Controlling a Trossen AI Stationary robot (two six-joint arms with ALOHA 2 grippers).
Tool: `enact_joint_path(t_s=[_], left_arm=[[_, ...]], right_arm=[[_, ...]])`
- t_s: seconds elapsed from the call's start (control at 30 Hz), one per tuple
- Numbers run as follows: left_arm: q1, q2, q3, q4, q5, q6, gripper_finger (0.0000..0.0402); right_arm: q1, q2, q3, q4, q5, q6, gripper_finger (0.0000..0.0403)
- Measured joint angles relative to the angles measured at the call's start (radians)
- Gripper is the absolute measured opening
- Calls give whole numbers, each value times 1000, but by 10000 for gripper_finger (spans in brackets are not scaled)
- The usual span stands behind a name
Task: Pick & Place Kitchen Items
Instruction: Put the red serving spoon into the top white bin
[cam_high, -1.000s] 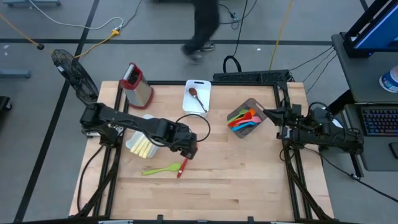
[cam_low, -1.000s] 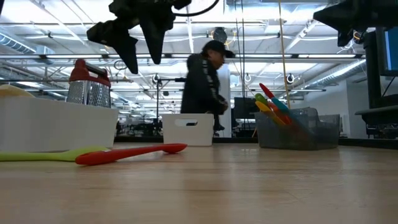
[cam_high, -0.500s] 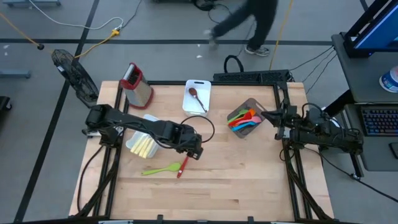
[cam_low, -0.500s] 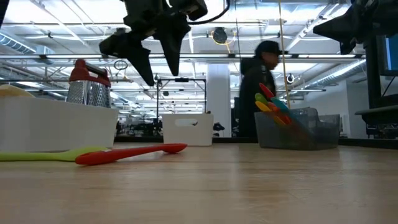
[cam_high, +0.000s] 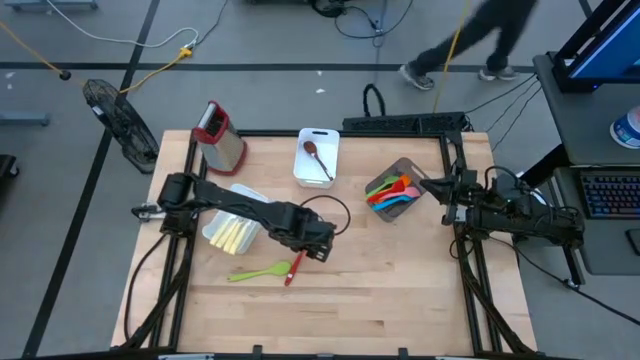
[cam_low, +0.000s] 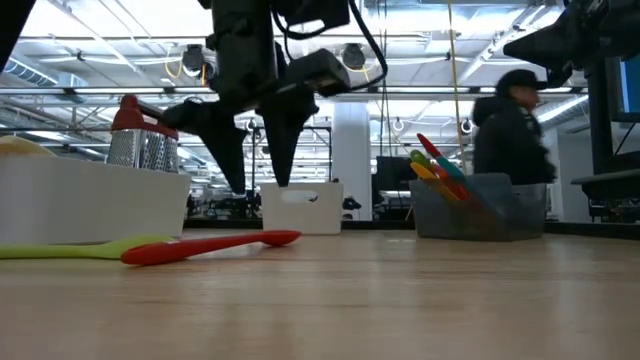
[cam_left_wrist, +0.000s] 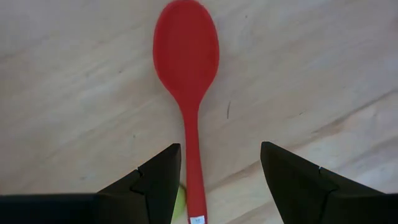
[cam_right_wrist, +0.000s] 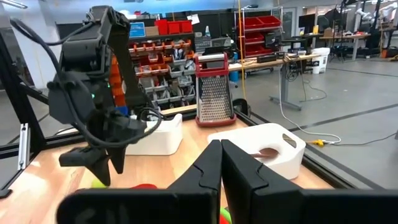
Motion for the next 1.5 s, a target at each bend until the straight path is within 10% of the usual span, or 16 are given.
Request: enact_joint_path(t_s=[0.93,1.33,1.5], left_arm=[[-60,163,-20,21,31,109,225],[-38,175,-25,48,47,95,23],[-27,177,-9,33,90,85,29]], right_arm=[[0,0,1,8,0,0,4],[0,0,1,15,4,0,4],[0,0,1,15,4,0,4]])
